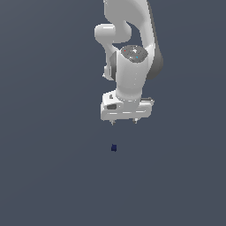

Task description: Pick up the object and move it to a goal position.

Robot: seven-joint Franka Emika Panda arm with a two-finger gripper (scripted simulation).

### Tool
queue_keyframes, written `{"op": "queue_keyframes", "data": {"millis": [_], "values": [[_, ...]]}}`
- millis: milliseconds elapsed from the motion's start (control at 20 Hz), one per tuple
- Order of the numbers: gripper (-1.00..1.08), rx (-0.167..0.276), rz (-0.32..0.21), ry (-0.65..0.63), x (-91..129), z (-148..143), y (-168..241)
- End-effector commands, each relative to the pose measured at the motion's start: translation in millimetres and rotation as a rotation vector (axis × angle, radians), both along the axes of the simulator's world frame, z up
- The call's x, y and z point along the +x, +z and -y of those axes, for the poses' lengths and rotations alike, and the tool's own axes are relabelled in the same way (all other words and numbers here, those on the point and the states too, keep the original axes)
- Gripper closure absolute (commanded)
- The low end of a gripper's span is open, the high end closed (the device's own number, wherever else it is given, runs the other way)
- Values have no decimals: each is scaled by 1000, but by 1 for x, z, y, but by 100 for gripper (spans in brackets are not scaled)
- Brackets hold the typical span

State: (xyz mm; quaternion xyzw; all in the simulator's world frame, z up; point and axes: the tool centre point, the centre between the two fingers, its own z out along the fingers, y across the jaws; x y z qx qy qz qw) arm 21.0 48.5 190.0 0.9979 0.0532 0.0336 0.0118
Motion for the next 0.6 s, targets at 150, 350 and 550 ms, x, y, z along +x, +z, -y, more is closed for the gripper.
{"op": "queue_keyframes", "data": {"millis": [150, 350, 550], "values": [[-92, 0, 2, 6, 0, -3, 1], [-92, 1, 10, 33, 2, -17, 5], [-92, 1, 16, 55, 2, -27, 9]]}}
